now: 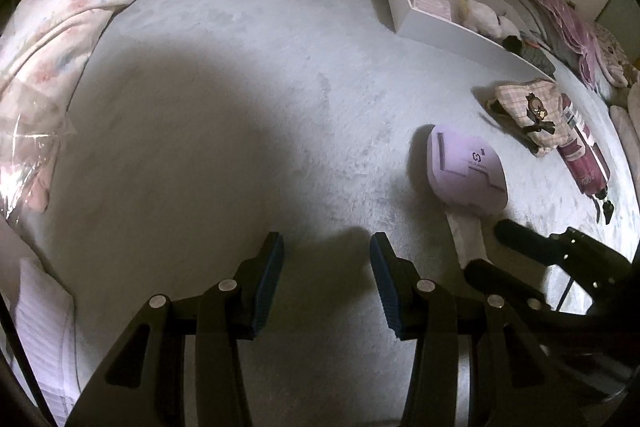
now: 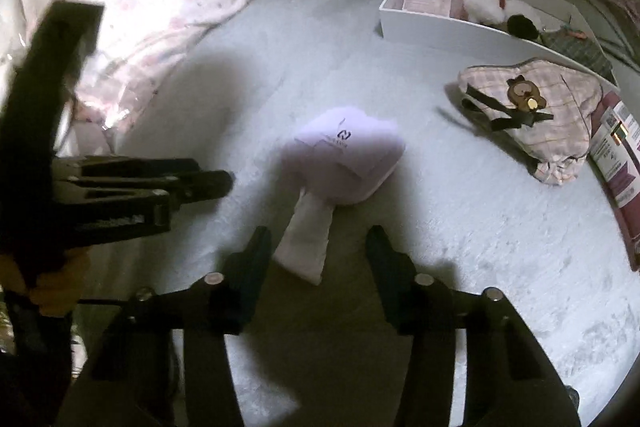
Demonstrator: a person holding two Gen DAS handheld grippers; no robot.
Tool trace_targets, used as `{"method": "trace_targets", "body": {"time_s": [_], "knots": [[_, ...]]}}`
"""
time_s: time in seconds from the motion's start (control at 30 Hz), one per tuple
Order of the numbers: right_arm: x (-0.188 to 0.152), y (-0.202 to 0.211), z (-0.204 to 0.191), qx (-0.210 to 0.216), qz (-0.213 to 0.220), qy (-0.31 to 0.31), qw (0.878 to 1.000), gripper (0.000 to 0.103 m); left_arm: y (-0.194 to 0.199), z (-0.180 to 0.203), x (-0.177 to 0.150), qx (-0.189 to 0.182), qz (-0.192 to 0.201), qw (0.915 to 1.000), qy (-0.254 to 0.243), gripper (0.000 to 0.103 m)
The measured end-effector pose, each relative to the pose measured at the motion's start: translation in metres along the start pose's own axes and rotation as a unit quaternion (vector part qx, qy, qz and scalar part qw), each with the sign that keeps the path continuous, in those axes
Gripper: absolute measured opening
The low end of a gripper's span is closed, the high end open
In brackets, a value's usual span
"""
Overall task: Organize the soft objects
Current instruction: 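Grasp the lavender plastic case on the bed with the left gripper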
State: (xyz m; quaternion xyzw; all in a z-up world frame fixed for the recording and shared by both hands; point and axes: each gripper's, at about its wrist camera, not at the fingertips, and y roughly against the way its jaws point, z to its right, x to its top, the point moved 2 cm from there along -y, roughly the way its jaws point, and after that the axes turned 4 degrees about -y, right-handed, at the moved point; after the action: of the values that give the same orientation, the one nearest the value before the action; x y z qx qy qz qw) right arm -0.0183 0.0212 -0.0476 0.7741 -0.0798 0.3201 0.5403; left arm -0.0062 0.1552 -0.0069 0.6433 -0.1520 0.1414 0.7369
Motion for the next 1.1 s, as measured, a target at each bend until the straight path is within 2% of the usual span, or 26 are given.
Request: {"method": "trace_targets", "body": {"time_s": [0.07, 0.13, 0.23, 0.27, 0.3, 0.33, 0.5, 0.63, 0.67, 0.7, 0.73, 0.77, 0.8, 0.97, 1.1], "knots": [[-0.001, -0.003, -0.005, -0.015, 0.004, 0.007, 1.000, 0.040, 0.001, 0.001, 0.001, -0.008, 0.006, 1.0000, 0.002, 0.045], [-0.001, -0.006, -0.009, -0.032, 0.009, 0.010, 0.999, 0.028, 0.003, 0.003, 0.004, -0.024, 0.017, 0.9996, 0.004, 0.045], [-0.001, -0.008, -0.008, -0.040, 0.012, 0.013, 0.999, 0.019, 0.007, 0.010, 0.012, -0.059, 0.038, 0.9976, 0.002, 0.045], [-0.001, -0.007, -0.007, -0.037, 0.013, 0.011, 0.999, 0.017, 0.008, 0.014, 0.015, -0.071, 0.044, 0.9965, 0.000, 0.046], [-0.001, -0.007, -0.005, -0.035, 0.013, 0.010, 0.999, 0.007, 0.008, 0.018, 0.017, -0.082, 0.045, 0.9956, -0.002, 0.052], [-0.001, -0.005, -0.002, -0.038, 0.013, 0.007, 0.999, 0.003, 0.007, 0.022, 0.019, -0.092, 0.044, 0.9948, -0.006, 0.055], [-0.004, 0.002, 0.011, -0.015, 0.005, -0.013, 1.000, 0.002, -0.004, 0.044, 0.029, -0.124, 0.031, 0.9916, -0.024, 0.058], [-0.008, 0.009, 0.015, -0.011, 0.004, -0.020, 1.000, 0.001, -0.021, 0.054, 0.038, -0.125, 0.014, 0.9917, -0.025, 0.058], [-0.009, 0.010, 0.016, -0.012, 0.006, -0.021, 1.000, 0.001, -0.026, 0.055, 0.038, -0.124, 0.004, 0.9921, -0.020, 0.054], [-0.009, 0.011, 0.016, -0.014, 0.008, -0.020, 1.000, 0.001, -0.030, 0.056, 0.039, -0.125, -0.005, 0.9920, -0.017, 0.040], [-0.008, 0.012, 0.018, -0.018, 0.010, -0.022, 1.000, 0.001, -0.032, 0.057, 0.039, -0.144, -0.013, 0.9894, -0.012, 0.032], [-0.008, 0.013, 0.020, -0.021, 0.011, -0.025, 0.999, 0.001, -0.030, 0.057, 0.039, -0.157, -0.015, 0.9874, -0.006, 0.028], [-0.008, 0.014, 0.022, -0.021, 0.013, -0.028, 0.999, 0.001, -0.029, 0.055, 0.039, -0.151, -0.011, 0.9884, 0.001, 0.022], [-0.005, 0.021, 0.038, -0.023, 0.019, -0.056, 0.998, 0.001, -0.017, 0.052, 0.036, -0.150, 0.003, 0.9886, 0.002, 0.014], [-0.002, 0.023, 0.042, 0.038, 0.018, -0.093, 0.995, 0.003, -0.002, 0.043, 0.035, -0.131, 0.027, 0.9910, 0.008, 0.014]]}}
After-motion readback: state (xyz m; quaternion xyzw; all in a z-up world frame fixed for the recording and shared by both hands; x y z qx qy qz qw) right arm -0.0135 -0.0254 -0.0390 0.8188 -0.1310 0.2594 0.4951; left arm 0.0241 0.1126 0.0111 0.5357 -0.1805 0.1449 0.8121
